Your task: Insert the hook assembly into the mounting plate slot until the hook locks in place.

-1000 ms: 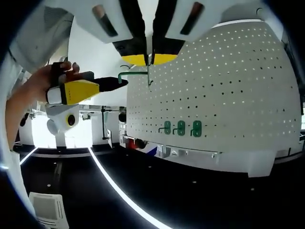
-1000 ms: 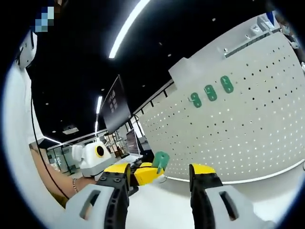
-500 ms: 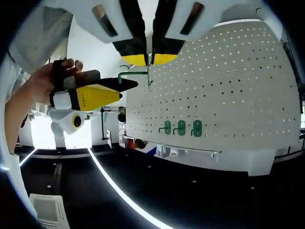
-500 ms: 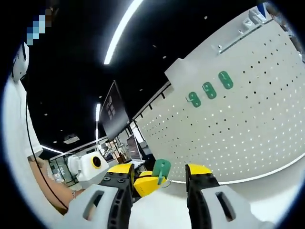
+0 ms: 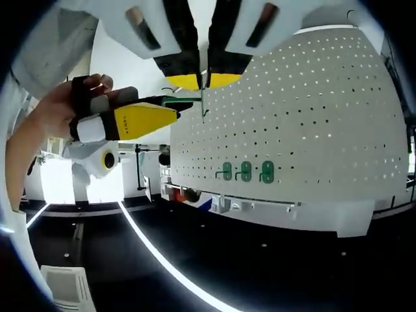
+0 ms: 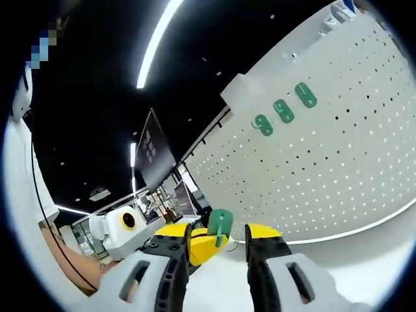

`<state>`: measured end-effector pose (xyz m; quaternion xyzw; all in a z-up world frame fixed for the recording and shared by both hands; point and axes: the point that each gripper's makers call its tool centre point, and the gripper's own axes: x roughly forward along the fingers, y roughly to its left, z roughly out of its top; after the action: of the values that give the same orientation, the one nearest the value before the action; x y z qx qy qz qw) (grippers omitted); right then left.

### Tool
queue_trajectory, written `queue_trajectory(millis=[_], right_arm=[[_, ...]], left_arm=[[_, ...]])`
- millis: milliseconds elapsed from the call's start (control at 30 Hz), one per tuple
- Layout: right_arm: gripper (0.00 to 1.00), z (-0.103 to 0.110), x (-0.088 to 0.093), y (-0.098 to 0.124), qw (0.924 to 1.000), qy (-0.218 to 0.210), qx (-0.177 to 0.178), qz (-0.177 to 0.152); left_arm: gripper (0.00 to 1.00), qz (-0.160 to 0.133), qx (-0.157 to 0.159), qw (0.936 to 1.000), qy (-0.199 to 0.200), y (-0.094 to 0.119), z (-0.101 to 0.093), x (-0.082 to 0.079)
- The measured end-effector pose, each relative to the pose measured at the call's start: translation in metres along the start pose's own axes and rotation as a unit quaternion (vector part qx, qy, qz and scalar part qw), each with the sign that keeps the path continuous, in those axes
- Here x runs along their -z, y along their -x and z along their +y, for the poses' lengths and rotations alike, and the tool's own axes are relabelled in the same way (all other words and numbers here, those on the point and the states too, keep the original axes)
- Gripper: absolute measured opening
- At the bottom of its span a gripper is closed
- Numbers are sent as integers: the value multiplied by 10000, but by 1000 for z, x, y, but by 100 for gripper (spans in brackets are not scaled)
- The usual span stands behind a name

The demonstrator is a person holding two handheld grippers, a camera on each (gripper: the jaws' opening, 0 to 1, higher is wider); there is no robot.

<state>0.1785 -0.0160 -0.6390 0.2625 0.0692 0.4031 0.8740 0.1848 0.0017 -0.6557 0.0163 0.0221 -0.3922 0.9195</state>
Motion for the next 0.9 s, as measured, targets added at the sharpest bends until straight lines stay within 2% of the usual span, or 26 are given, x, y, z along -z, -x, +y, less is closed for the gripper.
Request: queue_trajectory(millis=[433, 900], right_arm=[[13, 0, 4, -5, 9997, -230, 7, 118], [6, -2, 6, -5, 9994, -317, 73, 97]], left_arm=[[3, -16, -38, 10000, -30, 0, -1, -1], [3, 1, -18, 10000, -87, -1, -6, -1]])
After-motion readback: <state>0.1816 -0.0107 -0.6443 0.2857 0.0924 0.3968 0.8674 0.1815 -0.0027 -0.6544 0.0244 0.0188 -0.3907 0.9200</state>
